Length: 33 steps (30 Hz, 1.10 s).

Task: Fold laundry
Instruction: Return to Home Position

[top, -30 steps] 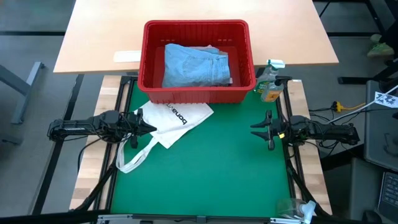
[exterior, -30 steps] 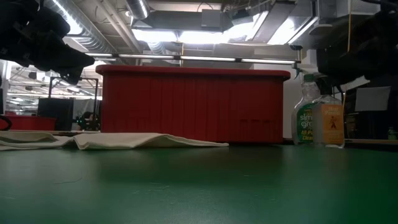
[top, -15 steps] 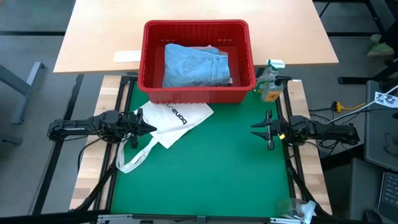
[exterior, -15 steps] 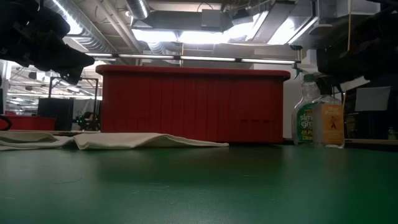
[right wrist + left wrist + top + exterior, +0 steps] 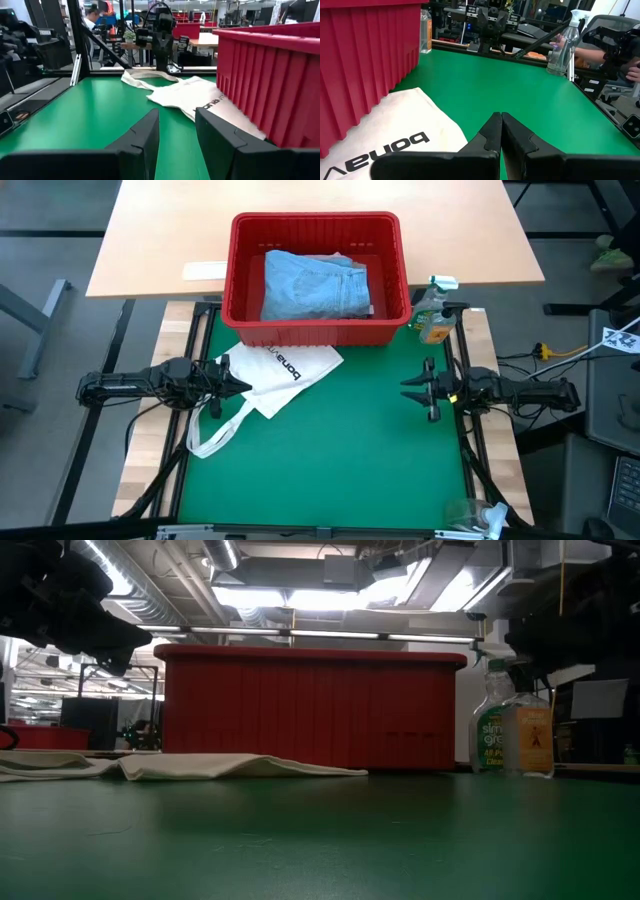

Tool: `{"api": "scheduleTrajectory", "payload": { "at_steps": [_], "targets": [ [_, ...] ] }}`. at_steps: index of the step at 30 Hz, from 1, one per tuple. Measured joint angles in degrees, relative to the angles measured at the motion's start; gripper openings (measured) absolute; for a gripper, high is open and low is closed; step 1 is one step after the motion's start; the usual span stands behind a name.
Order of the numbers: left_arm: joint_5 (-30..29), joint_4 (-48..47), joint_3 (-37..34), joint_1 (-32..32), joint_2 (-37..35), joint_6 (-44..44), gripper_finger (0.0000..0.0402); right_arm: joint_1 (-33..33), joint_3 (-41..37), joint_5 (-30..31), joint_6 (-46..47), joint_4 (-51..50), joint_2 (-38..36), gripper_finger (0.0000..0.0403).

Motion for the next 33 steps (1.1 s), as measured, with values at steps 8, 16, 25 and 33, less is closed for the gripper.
{"api": "scheduleTrajectory", "payload": {
  "at_steps": [8, 16, 25, 33],
  "targets": [
    [0.0, 0.0, -0.02, 0.0, 0.0, -0.01, 0.0, 0.0, 0.02, 0.01, 0.39, -0.13, 4.86, 0.0127],
    [0.0, 0.0, -0.02, 0.01, 0.0, -0.01, 0.0, -0.01, 0.02, 0.01, 0.4, -0.19, 5.54, 0.0127],
    [0.0, 0.0, -0.02, 0.01, 0.0, -0.01, 0.0, 0.0, 0.02, 0.01, 0.4, -0.26, 5.54, 0.0127],
    [0.0, 0.0, -0.02, 0.02, 0.0, -0.01, 0.0, 0.0, 0.02, 0.03, 0.39, -0.28, 5.54, 0.0127]
  ]
}}
